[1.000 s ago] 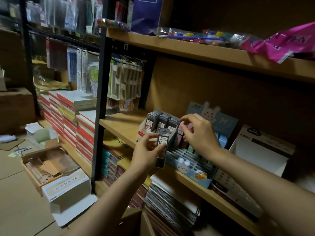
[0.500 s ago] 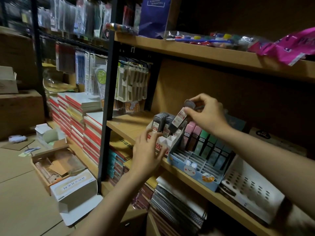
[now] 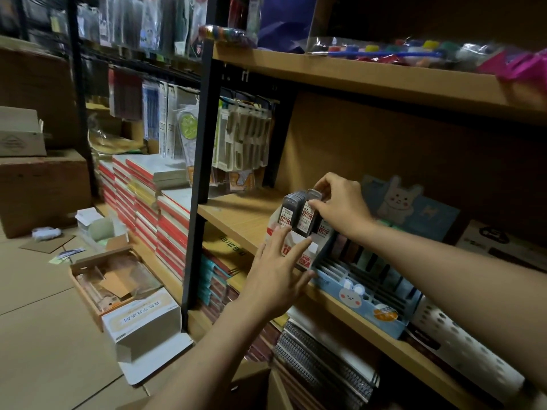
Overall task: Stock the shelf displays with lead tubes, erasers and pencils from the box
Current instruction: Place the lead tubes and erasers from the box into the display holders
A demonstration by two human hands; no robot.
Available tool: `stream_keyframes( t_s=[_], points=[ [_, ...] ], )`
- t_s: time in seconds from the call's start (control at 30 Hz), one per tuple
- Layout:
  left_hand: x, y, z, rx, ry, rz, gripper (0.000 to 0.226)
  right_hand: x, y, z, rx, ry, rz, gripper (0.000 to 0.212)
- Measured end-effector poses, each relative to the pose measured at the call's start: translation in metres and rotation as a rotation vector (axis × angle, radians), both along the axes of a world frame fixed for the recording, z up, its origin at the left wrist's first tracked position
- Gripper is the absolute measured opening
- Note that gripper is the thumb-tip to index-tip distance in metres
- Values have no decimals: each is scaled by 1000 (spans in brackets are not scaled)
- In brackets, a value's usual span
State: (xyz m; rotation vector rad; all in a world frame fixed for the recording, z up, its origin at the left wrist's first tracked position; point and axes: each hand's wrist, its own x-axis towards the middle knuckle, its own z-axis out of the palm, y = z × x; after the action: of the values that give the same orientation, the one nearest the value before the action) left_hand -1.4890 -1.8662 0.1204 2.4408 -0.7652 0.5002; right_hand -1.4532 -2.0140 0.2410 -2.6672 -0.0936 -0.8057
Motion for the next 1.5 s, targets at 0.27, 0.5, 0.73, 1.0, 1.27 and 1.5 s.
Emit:
stream_keyframes(
  t_s=[0.27,0.5,0.73,1.0,1.27,1.5],
  points=[
    [1,-4,-8,2,-26,-18,72,0,-3,-14,-369,-50,-133,25],
    [-9,3,-1,43,40,-54,80,-26,-1,-15,-379,-104,-115,38],
    [-48,27,-9,-93,67,-42,60,-113,24,-70,104,-239,153,24],
    [-133,53,-116,-21,597,155,18,-211,23,-234,350,140,356,16],
    [-246,74,-286,-218,1121,586,8,-240,12,-377,123,996,346,33],
    [-285,63,-335,-440,1197,853,33,-246,40,-426,-68,1242,394,53]
  ],
)
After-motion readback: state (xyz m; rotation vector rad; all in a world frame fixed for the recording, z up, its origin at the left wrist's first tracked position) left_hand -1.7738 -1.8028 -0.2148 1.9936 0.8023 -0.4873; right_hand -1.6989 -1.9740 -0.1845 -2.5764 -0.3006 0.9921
